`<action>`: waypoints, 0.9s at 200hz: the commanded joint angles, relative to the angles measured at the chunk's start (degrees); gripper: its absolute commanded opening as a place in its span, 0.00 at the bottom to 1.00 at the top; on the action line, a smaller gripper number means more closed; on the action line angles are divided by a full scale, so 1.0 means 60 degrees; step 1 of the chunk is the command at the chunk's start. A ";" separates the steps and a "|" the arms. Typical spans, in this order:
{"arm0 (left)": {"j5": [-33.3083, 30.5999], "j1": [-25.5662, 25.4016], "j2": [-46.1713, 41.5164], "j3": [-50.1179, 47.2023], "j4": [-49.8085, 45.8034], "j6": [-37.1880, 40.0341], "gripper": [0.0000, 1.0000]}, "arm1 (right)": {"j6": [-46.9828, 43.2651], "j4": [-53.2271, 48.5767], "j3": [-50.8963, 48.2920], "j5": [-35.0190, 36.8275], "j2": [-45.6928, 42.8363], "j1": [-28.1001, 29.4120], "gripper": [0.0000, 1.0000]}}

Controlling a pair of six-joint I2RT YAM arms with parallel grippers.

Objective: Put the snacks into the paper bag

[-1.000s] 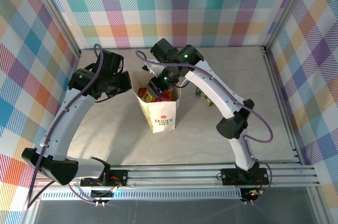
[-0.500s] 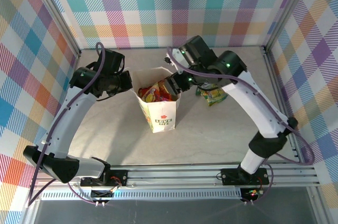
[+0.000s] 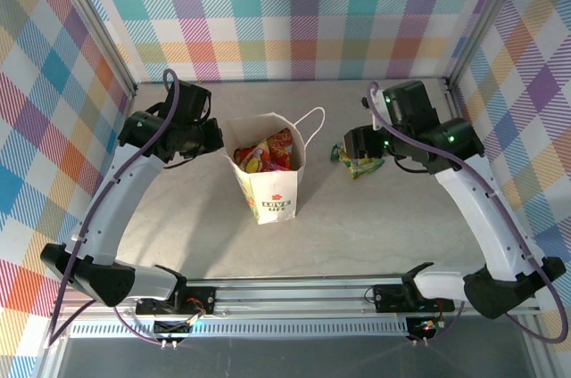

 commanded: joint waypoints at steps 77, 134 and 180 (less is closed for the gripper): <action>-0.0432 0.0124 0.0030 0.0155 -0.0030 0.0122 0.21 | 0.1094 0.1884 -0.3527 -0.1218 -0.0831 -0.2114 0.72; -0.0446 0.0121 0.0241 -0.0079 0.0150 0.0014 0.23 | 0.1199 0.2768 -0.4125 -0.2147 -0.0107 -0.2879 0.72; -0.0545 0.0128 -0.0056 -0.0465 0.0648 -0.0233 0.28 | 0.1385 0.3283 -0.4405 -0.2535 0.0466 -0.3348 0.73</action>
